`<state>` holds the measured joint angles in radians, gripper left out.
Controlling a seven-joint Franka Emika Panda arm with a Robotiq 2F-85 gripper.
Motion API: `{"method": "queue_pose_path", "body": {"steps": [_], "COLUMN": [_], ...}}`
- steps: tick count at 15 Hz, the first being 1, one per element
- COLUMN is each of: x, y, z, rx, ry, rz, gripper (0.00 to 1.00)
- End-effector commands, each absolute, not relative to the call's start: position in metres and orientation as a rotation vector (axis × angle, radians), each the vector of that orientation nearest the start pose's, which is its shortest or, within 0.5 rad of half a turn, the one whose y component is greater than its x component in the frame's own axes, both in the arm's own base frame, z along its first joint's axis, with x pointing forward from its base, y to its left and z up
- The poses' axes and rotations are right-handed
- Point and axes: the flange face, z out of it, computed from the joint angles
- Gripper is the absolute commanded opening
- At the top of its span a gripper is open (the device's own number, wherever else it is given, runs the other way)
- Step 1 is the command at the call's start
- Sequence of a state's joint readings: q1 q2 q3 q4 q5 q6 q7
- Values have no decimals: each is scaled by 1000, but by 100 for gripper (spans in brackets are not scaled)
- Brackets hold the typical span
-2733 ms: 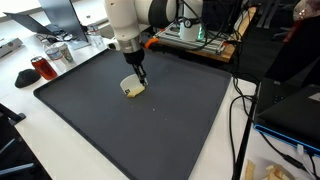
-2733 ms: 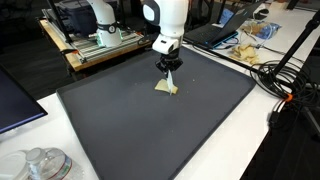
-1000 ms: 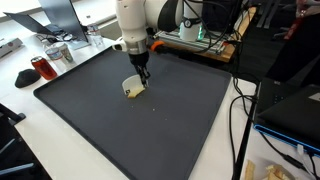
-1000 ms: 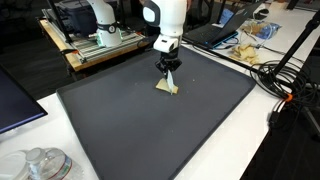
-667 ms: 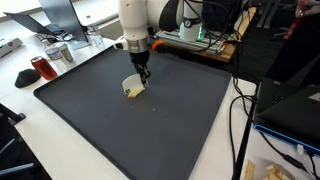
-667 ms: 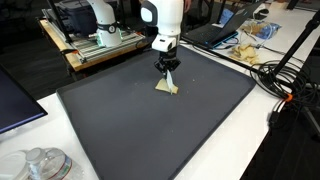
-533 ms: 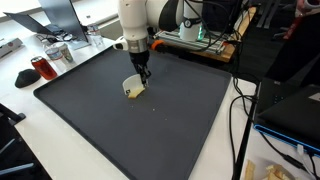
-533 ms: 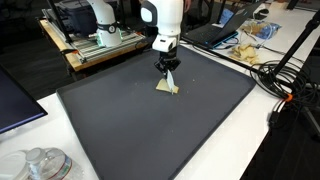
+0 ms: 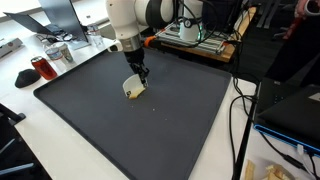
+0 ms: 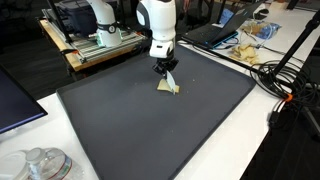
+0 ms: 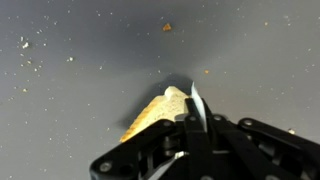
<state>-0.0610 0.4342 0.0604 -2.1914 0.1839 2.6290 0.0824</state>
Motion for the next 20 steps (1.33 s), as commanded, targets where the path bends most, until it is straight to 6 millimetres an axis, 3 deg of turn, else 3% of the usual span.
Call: {"method": "queue_pose_path", "body": {"steps": [1,7,15,20], "x": [554,576,586,593], "y": [-5,-2,11,10], "z": [149,160,162,162], "rx": [-3016,-3092,-3206,-3203], "ry": [355,453,472,463], "rz": [190,87,-95,-14], "gripper": [1,1,1,1]}}
